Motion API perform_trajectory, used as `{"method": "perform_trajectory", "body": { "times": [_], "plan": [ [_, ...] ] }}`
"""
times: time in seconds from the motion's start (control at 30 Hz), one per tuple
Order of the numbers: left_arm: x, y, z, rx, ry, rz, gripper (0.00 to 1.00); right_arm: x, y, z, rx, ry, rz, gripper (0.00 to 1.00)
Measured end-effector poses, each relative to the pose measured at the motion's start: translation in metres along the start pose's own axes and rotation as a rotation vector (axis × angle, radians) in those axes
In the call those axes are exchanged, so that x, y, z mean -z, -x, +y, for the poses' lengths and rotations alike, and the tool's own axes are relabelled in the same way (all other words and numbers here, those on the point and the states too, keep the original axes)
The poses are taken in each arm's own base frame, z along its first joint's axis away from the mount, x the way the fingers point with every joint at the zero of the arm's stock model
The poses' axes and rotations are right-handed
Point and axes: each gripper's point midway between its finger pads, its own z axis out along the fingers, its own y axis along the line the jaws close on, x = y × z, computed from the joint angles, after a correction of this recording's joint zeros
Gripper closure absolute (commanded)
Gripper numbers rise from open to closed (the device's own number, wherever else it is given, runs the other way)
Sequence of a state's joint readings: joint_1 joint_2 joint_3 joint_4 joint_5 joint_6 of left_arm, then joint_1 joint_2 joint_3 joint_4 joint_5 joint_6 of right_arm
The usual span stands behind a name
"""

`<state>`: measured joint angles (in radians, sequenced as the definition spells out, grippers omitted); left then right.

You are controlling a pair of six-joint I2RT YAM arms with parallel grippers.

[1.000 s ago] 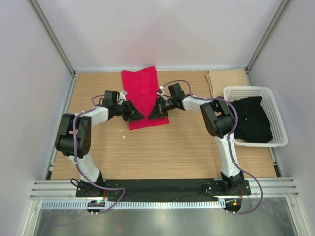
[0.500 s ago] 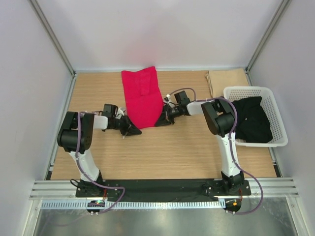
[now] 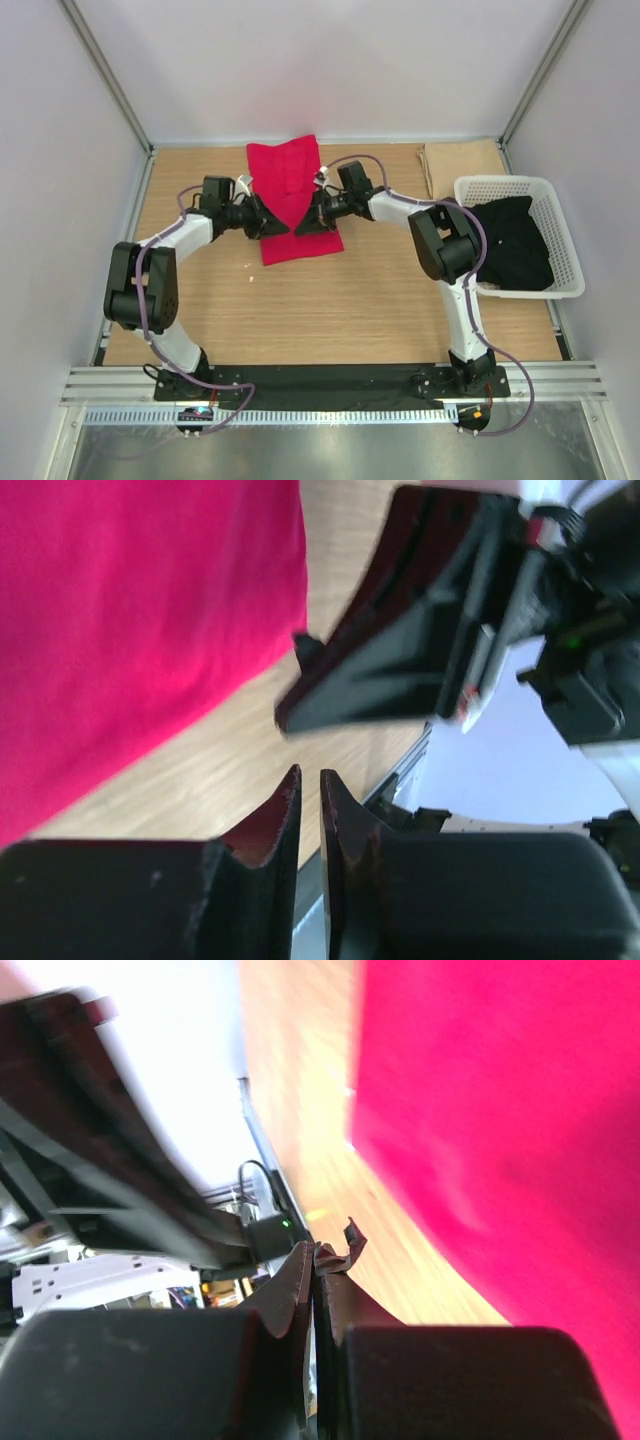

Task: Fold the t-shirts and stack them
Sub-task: Fold the tshirt

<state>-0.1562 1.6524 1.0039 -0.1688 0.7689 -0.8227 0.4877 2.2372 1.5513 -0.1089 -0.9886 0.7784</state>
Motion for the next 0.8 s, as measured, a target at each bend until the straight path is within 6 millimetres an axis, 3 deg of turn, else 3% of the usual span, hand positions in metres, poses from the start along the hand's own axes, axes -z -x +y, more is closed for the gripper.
{"method": "perform_trajectory", "body": {
  "times": [0.07,0.13,0.2,0.3,0.33,0.37,0.63,0.73,0.8],
  "plan": [
    [-0.01,0.009,0.005,0.008,-0.005,-0.005,0.89,-0.006,0.007,0.012,0.032,0.026,-0.011,0.94],
    [-0.023,0.006,0.023,0.056,0.014,0.02,0.89,-0.016,0.009,0.011,0.038,0.036,-0.019,0.94],
    [-0.03,0.0,0.045,0.096,0.033,0.033,0.9,-0.026,0.004,-0.012,-0.026,0.022,-0.013,0.95],
    [-0.037,-0.03,0.086,0.176,0.094,0.082,0.9,-0.036,-0.013,-0.051,-0.085,0.002,0.012,0.95],
    [-0.038,-0.043,0.101,0.211,0.118,0.105,0.91,-0.036,-0.015,-0.053,-0.069,0.012,0.013,0.95],
    [-0.037,-0.052,0.103,0.252,0.099,0.142,0.92,-0.036,-0.015,-0.053,-0.067,0.015,0.012,0.95],
    [-0.03,-0.044,0.099,0.211,0.105,0.124,0.9,-0.034,-0.015,-0.051,-0.068,0.009,0.014,0.95],
    [-0.019,-0.03,0.081,0.169,0.11,0.085,0.88,-0.029,-0.009,-0.045,-0.09,-0.01,0.011,0.95],
    [-0.011,-0.012,0.057,0.11,0.085,0.044,0.86,-0.027,0.001,-0.035,-0.085,-0.013,-0.005,0.94]
  ]
}}
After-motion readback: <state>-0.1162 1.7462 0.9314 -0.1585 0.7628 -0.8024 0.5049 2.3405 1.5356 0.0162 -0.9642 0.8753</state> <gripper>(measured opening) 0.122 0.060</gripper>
